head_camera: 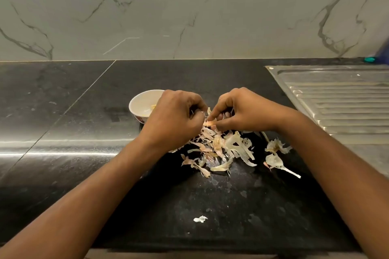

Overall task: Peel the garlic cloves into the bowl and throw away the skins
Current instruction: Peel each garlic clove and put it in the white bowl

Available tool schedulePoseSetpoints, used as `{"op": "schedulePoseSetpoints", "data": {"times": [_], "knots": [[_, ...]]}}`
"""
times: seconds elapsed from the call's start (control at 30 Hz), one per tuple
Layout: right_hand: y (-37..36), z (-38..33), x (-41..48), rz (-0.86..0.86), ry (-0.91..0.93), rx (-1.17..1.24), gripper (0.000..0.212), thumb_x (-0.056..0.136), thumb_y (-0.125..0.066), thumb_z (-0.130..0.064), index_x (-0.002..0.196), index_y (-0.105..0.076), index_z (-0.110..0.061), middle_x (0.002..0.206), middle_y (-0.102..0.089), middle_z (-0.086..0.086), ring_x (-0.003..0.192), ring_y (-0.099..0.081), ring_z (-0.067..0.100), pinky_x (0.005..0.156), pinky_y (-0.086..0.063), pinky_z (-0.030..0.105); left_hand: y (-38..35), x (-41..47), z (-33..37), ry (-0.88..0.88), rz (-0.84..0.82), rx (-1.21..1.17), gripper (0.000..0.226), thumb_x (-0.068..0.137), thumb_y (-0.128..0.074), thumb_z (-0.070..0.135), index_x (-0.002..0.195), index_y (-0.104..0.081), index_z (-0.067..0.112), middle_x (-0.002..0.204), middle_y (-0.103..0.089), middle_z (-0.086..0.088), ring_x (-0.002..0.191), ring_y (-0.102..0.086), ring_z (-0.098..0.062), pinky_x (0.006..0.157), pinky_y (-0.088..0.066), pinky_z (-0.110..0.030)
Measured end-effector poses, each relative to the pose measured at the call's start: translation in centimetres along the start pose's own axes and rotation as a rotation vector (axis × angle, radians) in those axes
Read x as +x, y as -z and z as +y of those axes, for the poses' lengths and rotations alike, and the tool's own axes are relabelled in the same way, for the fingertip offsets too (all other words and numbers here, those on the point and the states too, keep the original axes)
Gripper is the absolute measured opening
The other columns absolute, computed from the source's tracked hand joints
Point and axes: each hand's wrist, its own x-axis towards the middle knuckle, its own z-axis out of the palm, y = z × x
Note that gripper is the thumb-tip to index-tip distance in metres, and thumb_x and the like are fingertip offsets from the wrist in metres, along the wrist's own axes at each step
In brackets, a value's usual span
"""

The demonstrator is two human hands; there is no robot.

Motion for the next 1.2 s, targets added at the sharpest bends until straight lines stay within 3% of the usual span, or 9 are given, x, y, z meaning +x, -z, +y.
{"op": "schedulePoseSetpoints", "data": {"times": [0.1,0.23,0.37,0.47,0.6,0.8,0.93,1.07,1.2], "knots": [[0.0,-0.3,-0.1,0.005,0.022,-0.042,0.011,0.088,-0.087,-0.035,0.099,-0.085,-0.032,0.091,-0.072,-0.01,0.073,-0.062,0.002,0.068,-0.056,0.028,0.1,0.0,-0.2,0.005,0.007,0.01,0.019,0.091,-0.069,0.009,0.099,-0.084,0.018,0.084,-0.079,0.008,0.069,-0.07,-0.002,0.067,-0.06,-0.021],[1.1,0.0,-1.2,0.059,0.047,0.023,0.016,0.085,-0.087,-0.045,0.098,-0.083,-0.036,0.094,-0.072,-0.01,0.077,-0.062,0.003,0.068,-0.053,0.024,0.1,0.0,-0.3,0.029,-0.011,-0.031,0.019,0.089,-0.072,0.007,0.096,-0.084,0.02,0.079,-0.077,0.01,0.067,-0.071,-0.004,0.065,-0.061,-0.025],[2.2,0.3,-2.1,0.097,0.086,0.153,0.015,0.087,-0.089,-0.032,0.1,-0.084,-0.027,0.096,-0.079,-0.004,0.087,-0.074,0.014,0.075,-0.059,0.025,-0.1,0.1,-0.3,0.117,-0.054,-0.141,0.017,0.09,-0.074,0.01,0.096,-0.085,0.02,0.069,-0.075,0.01,0.06,-0.069,-0.012,0.057,-0.058,-0.026],[2.5,0.3,-2.3,0.087,0.096,0.245,0.017,0.088,-0.088,-0.019,0.104,-0.082,-0.016,0.092,-0.082,0.0,0.085,-0.079,0.015,0.077,-0.06,0.023,-0.2,0.1,-0.2,0.181,-0.1,-0.275,0.009,0.092,-0.077,0.016,0.096,-0.084,0.019,0.07,-0.076,0.002,0.064,-0.071,-0.025,0.058,-0.062,-0.04],[2.4,0.2,-2.2,0.128,0.138,0.242,0.018,0.087,-0.089,-0.016,0.103,-0.082,-0.015,0.091,-0.081,0.001,0.084,-0.078,0.018,0.079,-0.061,0.028,0.0,0.2,-0.1,0.184,-0.127,-0.425,0.009,0.093,-0.08,0.02,0.099,-0.084,0.015,0.074,-0.078,0.0,0.063,-0.072,-0.015,0.058,-0.056,-0.022],[2.1,0.4,-2.2,0.174,0.176,0.295,0.024,0.087,-0.089,-0.021,0.109,-0.082,-0.017,0.095,-0.081,0.001,0.085,-0.077,0.019,0.08,-0.062,0.031,-0.1,0.3,-0.5,0.186,-0.116,-0.466,0.009,0.096,-0.076,0.01,0.101,-0.082,0.011,0.075,-0.078,-0.005,0.064,-0.074,-0.02,0.06,-0.058,-0.023],[2.0,0.3,-2.1,0.18,0.211,0.359,0.026,0.088,-0.087,-0.016,0.113,-0.082,-0.015,0.102,-0.081,0.003,0.096,-0.077,0.029,0.09,-0.065,0.047,0.2,0.3,-0.4,0.282,-0.163,-0.68,0.014,0.099,-0.069,0.006,0.108,-0.08,0.005,0.086,-0.08,-0.011,0.071,-0.073,-0.025,0.063,-0.06,-0.026],[2.2,0.5,-2.0,0.173,0.22,0.446,0.027,0.09,-0.083,-0.007,0.117,-0.08,-0.007,0.108,-0.082,0.002,0.104,-0.078,0.02,0.091,-0.062,0.033,0.3,0.4,-0.3,0.304,-0.187,-0.735,0.016,0.098,-0.072,0.014,0.109,-0.08,0.006,0.093,-0.08,-0.013,0.073,-0.071,-0.026,0.064,-0.06,-0.027],[2.2,0.6,-1.9,0.186,0.212,0.444,0.026,0.093,-0.08,-0.007,0.119,-0.078,-0.006,0.109,-0.082,0.004,0.101,-0.079,0.02,0.086,-0.062,0.028,0.3,0.3,-0.4,0.242,-0.057,-0.606,0.013,0.089,-0.083,0.018,0.1,-0.081,0.011,0.084,-0.079,-0.006,0.068,-0.071,-0.017,0.062,-0.058,-0.026]]}}
